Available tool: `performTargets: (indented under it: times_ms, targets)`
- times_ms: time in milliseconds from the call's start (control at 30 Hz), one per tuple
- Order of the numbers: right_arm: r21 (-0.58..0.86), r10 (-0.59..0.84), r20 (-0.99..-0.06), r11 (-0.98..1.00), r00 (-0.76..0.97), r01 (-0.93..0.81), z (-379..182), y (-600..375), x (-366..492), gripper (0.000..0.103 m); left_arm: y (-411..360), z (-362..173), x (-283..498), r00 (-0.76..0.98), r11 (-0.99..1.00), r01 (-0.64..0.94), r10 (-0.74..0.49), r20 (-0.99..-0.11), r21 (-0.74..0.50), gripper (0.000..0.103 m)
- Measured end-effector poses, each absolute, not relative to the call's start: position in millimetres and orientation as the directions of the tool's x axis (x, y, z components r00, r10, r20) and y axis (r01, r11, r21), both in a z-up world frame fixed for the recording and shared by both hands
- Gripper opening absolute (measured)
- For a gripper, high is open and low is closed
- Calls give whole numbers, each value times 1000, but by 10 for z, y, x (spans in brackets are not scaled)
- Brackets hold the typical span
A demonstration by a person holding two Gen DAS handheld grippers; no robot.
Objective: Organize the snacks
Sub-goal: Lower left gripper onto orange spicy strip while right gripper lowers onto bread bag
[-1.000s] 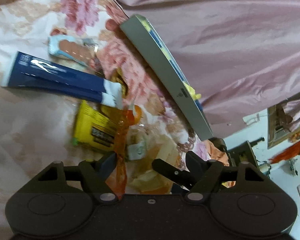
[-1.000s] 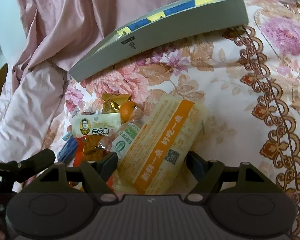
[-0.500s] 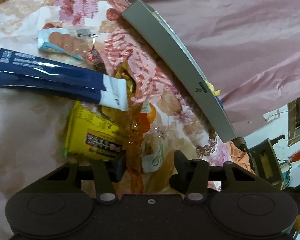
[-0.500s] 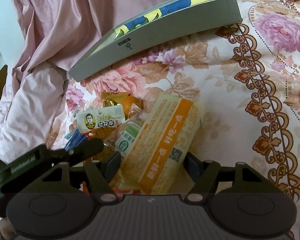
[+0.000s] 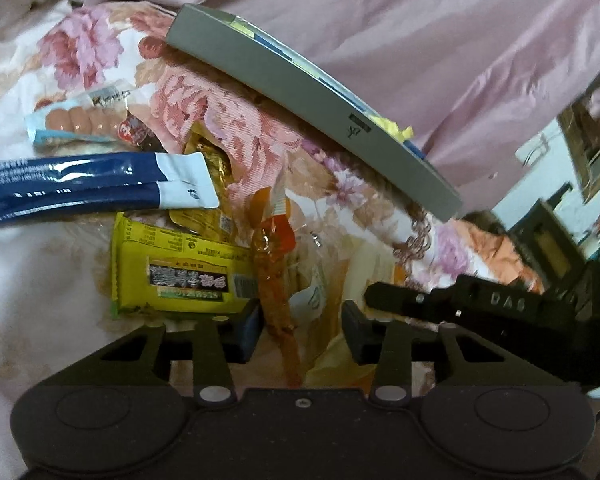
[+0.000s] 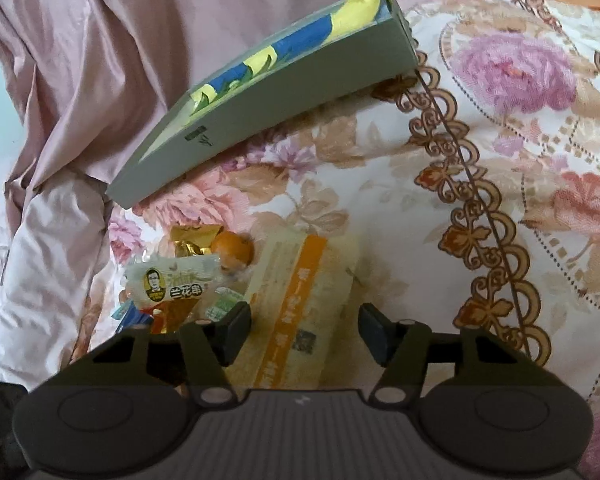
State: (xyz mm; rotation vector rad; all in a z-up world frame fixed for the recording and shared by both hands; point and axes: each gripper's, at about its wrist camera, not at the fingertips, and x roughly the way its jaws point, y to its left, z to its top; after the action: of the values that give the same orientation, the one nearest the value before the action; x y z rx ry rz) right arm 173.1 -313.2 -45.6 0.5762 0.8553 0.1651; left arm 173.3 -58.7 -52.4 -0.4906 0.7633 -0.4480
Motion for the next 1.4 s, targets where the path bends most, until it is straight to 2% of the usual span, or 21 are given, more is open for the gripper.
performTargets:
  times_ms: [167,200,400,567,867,933,1067,1400]
  targets:
    - [562,397,-659,824,638,68,-492,-3080,1749,67,-664,-490,1707,636,872,194,-460,-620,-449,19]
    - [563,405,-660,825,632,59,-505,-3052,1758,70,-660,-499,1713,632,880,177,-445,-634,-442,18]
    - [501,382,-676,865,630,12,-502,-2881,1763,71,-607,-470,1661,630,885,141,-427,-649,-445,17]
    - [442,367,-687,896,627,-41,-460,-2799,1721,65,-512,-397,1570,610,891,130,-417,-673,-434,17]
    - [438,457,-679,880,574,-182,-400,-2620,1626,62,-253,-356,1458,592,878,73,-420,-688,-474,17]
    - [437,462,-680,879,569,-191,-400,-2594,1617,63,-249,-372,1486,591,873,64,-423,-686,-483,18]
    - [430,457,-681,882,572,-192,-410,-2572,1628,66,-289,-396,1589,597,881,38,-399,-696,-472,29]
    - [358,421,-703,906,573,-226,-469,-2417,1634,79,-346,-477,1794,619,866,17,-402,-675,-500,29]
